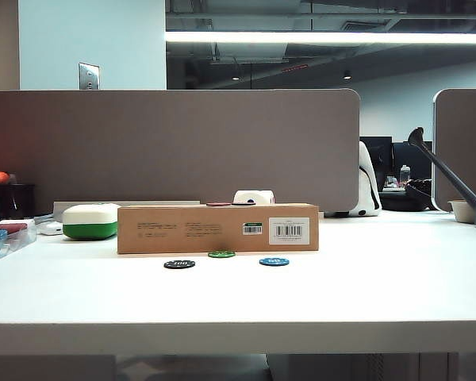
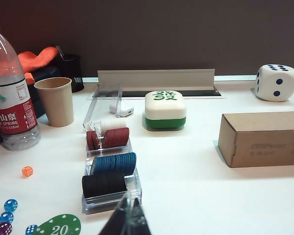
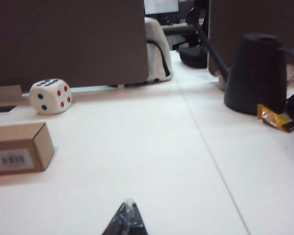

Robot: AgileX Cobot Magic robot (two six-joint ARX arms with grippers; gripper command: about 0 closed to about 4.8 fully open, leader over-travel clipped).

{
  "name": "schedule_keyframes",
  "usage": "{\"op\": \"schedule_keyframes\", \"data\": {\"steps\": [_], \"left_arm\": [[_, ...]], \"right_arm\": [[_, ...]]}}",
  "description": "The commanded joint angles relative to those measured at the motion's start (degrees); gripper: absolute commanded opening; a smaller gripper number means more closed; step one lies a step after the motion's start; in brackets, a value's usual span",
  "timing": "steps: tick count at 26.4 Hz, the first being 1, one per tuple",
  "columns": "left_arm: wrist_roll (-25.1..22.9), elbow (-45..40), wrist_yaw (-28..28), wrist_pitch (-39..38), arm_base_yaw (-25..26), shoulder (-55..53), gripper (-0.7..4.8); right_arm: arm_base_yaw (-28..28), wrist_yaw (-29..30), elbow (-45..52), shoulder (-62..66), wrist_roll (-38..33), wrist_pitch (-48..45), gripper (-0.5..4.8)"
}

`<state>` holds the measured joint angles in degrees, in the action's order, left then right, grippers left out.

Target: Push the chip, whose value equals the sum of all the chip values on the rectangular box, forward next to the box.

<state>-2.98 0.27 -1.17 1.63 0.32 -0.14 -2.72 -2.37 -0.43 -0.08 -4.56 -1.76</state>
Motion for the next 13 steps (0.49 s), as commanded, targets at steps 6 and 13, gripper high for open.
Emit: {"op": "schedule_keyframes", "data": {"steps": [6,13], "left_arm": [[0.02,0.15,-0.13,0.59,0.13,0.0,-0.05],[0.02,0.15,-0.13,0.59,0.13,0.0,-0.05]], "right_arm": [[-0.04,1.05,0.33,-0.04,2.27,1.62,-0.06],[-0.07,1.07,0.33,-0.04,3.34,1.64,-0.06]]}}
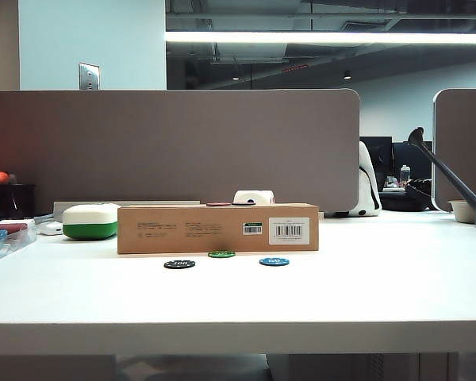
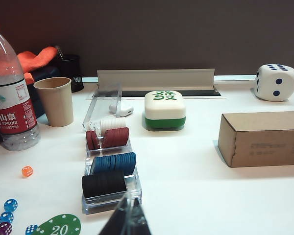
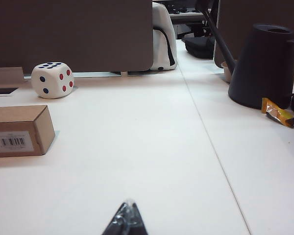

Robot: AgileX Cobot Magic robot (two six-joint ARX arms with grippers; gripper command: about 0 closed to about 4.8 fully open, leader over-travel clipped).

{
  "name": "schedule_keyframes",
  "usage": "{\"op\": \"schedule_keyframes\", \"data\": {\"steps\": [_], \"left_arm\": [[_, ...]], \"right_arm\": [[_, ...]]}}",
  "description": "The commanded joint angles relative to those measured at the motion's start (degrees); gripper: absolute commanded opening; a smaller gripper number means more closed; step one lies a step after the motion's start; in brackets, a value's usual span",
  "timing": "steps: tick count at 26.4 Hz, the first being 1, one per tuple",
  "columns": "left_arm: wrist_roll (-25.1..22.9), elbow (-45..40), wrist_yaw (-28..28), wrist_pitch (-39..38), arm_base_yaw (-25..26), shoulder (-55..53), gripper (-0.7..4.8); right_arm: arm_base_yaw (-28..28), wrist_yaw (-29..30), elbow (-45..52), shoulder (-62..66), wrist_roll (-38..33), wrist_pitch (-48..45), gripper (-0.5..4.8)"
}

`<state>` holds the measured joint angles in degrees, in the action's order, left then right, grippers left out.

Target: Push the chip, whose value equals the sum of all the chip values on the rectangular box, forward next to the box.

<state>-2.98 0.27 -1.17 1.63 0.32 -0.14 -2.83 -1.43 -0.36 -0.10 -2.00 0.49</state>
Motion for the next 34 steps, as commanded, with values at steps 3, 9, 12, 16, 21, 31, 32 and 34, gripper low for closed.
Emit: {"op": "schedule_keyframes", "data": {"steps": [3,9,12,16,21,31,32,34], "left_arm": [[0.02,0.15,-0.13,0.59,0.13,0.0,-0.05],[0.02,0.15,-0.13,0.59,0.13,0.0,-0.05],[0.02,0.15,-0.13,0.59,0.13,0.0,-0.05],[0.02,0.15,-0.13,0.59,0.13,0.0,-0.05],[0.02,0.15,-0.13,0.59,0.13,0.0,-0.05],[0.02,0.15,-0.13,0.59,0.13,0.0,-0.05],[0.02,0.15,-0.13,0.59,0.13,0.0,-0.05],[0.02,0.15,-0.13,0.59,0.13,0.0,-0.05]], "right_arm": [[0.07,0.11,0.26,-0.02,0.79,-0.24,-0.06],[0.04,0.11,0.26,-0.02,0.81,-0.22,-0.06],[0.04,0.15,0.26,-0.02,0.79,-0.2,-0.06],[0.04,0.13,0.26,-0.02,0.81,0.66,-0.06],[0.07,0.11,0.26,-0.02,0.77,0.92,-0.06],[0.09,0.11,0.26,-0.02,0.77,0.96,-0.06],[0.09,0.11,0.26,-0.02,0.77,0.96,-0.06],[0.09,0.11,0.26,-0.02,0.77,0.96,-0.06]]}}
